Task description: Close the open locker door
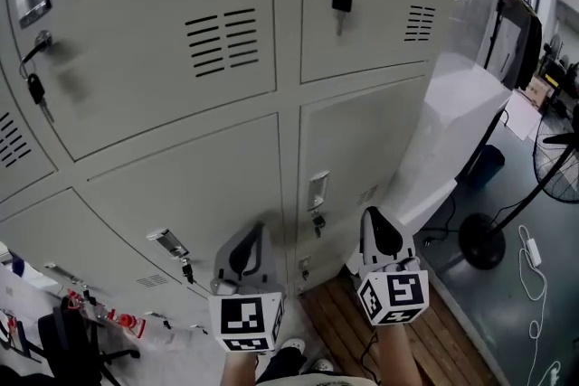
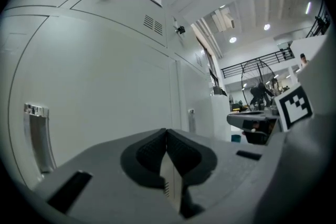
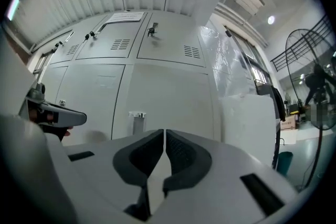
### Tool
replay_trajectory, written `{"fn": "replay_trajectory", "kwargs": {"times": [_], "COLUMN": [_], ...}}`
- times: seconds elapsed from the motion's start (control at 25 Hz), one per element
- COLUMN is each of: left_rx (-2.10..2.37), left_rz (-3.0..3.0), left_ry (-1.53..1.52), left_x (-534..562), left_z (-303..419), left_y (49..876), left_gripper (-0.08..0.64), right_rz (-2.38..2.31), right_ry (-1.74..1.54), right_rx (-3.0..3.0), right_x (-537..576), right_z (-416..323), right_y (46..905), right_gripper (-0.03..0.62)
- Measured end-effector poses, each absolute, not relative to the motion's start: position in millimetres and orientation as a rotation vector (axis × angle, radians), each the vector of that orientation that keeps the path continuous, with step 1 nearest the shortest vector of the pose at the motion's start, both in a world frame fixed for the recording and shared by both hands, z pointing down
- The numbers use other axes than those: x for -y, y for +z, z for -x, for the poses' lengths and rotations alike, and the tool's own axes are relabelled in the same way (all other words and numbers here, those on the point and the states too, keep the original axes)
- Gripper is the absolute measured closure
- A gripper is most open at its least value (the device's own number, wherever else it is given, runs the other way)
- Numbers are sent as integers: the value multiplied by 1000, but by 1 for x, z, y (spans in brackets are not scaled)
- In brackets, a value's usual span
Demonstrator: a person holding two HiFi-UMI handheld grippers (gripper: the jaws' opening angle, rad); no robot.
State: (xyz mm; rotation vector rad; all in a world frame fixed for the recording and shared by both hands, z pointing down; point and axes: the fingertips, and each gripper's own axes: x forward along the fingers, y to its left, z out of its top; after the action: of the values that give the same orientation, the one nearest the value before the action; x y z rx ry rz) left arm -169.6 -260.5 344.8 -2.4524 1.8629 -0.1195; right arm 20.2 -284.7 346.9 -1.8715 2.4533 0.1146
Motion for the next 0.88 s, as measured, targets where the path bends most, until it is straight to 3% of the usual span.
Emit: {"fn": "replay_trajectory", "kwargs": {"times": [0.88], "left_rx": [-1793], "left_rz": [2486], "left_ry": [-91], "left_x": [252], "left_z": [141], "left_y": [337], "left_gripper": [557], "right_rz": [1977], "right_ry": [106], "right_rx": [-2367], "right_x": [253], "right_z": [-60], "right_y": [346], "right_gripper": [571]}}
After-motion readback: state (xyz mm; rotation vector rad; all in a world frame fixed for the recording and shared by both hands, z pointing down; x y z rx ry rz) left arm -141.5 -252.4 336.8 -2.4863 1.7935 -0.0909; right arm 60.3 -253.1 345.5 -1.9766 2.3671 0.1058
